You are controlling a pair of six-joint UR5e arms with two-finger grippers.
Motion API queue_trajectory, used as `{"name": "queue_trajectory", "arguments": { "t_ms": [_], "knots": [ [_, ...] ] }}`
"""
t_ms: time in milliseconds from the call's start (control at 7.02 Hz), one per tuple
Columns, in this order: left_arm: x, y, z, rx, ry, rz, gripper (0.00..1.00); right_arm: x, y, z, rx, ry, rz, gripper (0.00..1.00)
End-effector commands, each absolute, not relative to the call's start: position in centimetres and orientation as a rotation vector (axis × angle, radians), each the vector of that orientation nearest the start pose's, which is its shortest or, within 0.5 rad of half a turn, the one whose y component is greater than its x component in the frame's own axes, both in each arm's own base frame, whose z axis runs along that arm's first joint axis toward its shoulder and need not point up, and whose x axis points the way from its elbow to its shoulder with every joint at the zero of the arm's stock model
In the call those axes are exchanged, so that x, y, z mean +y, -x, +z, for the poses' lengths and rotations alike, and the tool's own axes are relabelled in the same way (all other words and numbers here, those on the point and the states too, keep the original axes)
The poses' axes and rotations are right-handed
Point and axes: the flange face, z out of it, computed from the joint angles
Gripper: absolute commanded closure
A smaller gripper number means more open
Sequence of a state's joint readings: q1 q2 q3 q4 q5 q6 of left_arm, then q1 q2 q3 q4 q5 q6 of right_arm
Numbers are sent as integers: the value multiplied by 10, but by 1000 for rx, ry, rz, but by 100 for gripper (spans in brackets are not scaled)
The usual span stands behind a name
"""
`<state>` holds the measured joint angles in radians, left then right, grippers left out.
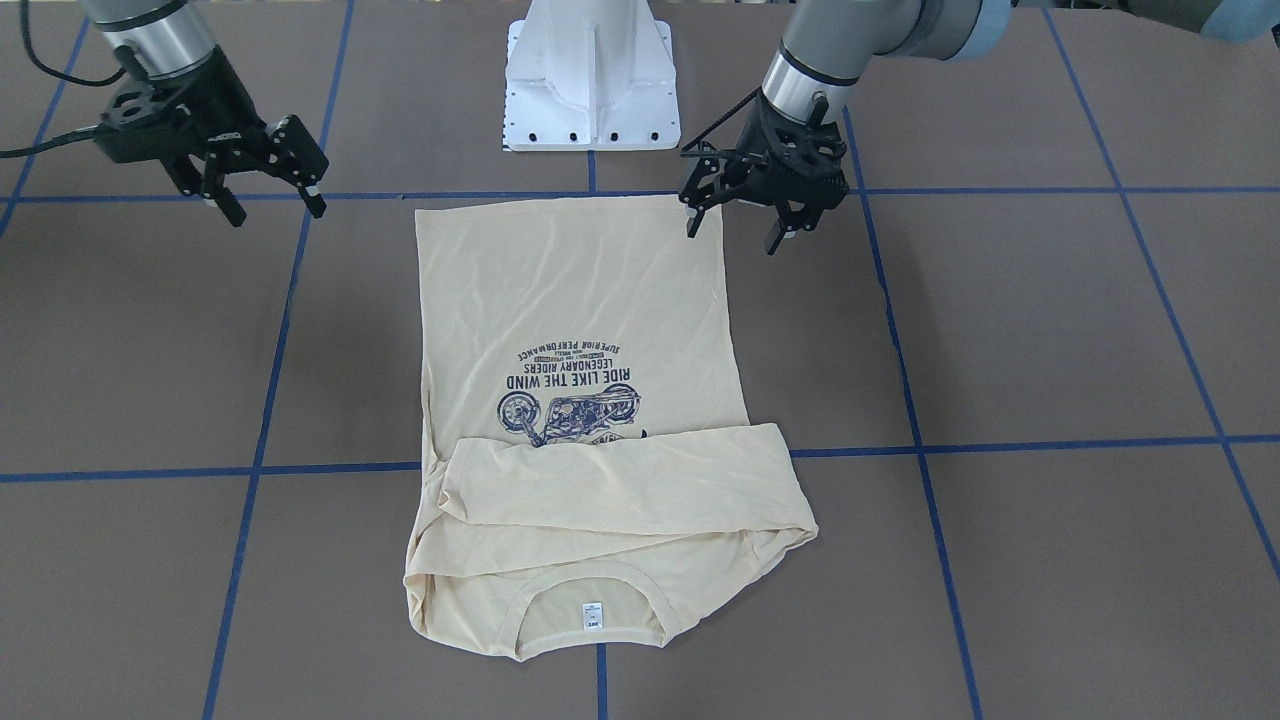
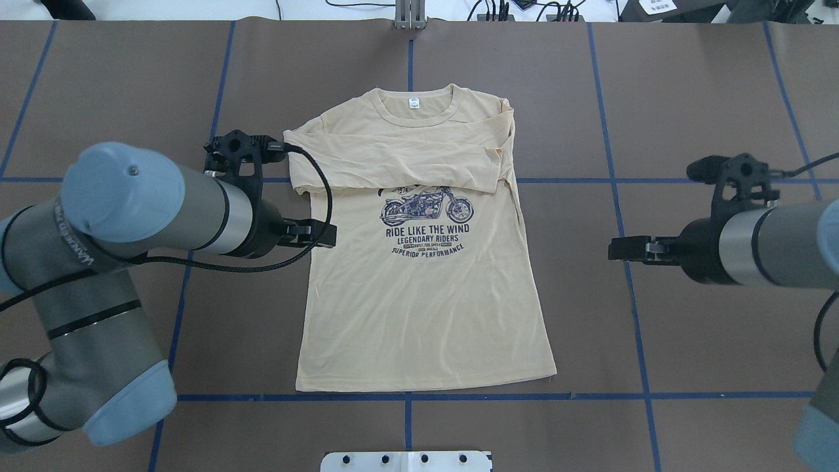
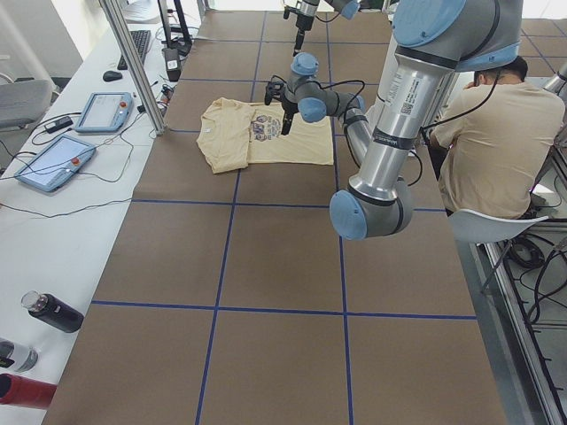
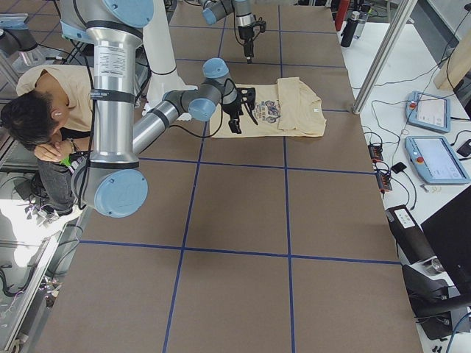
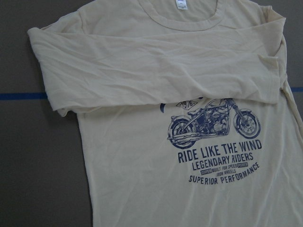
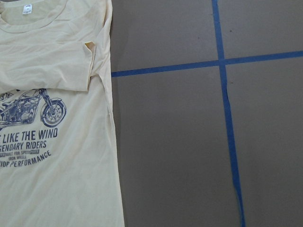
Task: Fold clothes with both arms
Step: 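Release the sleeve and move both grippers to the hem nearest the robot, then lower both grippers onto the hem corners and grasp them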
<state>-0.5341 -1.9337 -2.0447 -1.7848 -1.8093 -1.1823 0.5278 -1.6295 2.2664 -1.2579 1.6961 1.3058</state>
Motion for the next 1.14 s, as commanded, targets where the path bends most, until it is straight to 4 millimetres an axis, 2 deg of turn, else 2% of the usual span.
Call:
{"name": "queue_trajectory", "arguments": {
  "t_ms": [0, 143, 428, 570, 998],
  "knots": [
    [-324, -419, 293, 1053, -270, -18, 0, -258, 370, 331, -890, -310, 202, 0],
    [-298, -438, 301, 1063, -224, -65, 0, -250, 378, 332, -889, -315, 192, 0],
    [-251, -474, 310, 1055, -129, -93, 1, -248, 379, 332, -886, -319, 189, 0],
    [-230, -490, 313, 1054, -75, -105, 11, -248, 379, 332, -887, -319, 189, 0],
    [-228, -508, 328, 1023, -62, -98, 26, -248, 378, 332, -886, -322, 191, 0]
  ]
}}
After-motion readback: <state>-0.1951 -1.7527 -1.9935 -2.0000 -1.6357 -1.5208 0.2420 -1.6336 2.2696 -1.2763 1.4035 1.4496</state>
